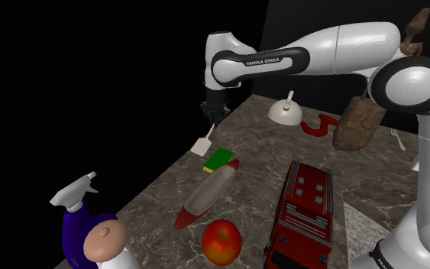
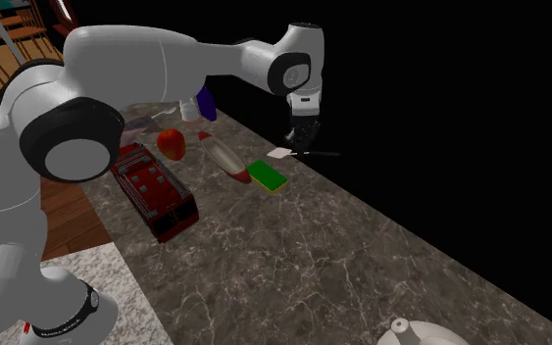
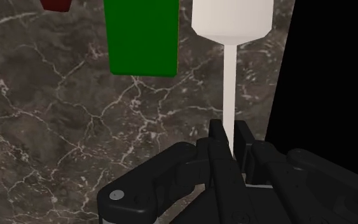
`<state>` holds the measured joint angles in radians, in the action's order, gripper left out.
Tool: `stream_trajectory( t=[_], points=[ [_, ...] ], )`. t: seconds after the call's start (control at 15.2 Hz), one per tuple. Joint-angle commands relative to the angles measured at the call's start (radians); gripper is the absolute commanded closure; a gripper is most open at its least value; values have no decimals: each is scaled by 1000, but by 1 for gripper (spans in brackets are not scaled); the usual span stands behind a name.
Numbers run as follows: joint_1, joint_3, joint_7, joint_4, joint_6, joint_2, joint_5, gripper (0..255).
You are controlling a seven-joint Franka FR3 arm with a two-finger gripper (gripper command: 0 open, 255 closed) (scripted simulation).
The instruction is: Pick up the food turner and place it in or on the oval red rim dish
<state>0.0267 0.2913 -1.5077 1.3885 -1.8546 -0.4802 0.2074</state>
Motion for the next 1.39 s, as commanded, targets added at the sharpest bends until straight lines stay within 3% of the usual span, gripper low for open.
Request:
stream_trajectory(
  t=[0.0,0.13,0.66,1.32],
  points=[
    [2,1,2,-24,27,3,-2,255],
    [3,2,4,-36,40,4,-3,255],
    [46,56,-118,266,-42,220,-44,255],
    [131,140,-280,489,-76,408,-105,255]
  ],
)
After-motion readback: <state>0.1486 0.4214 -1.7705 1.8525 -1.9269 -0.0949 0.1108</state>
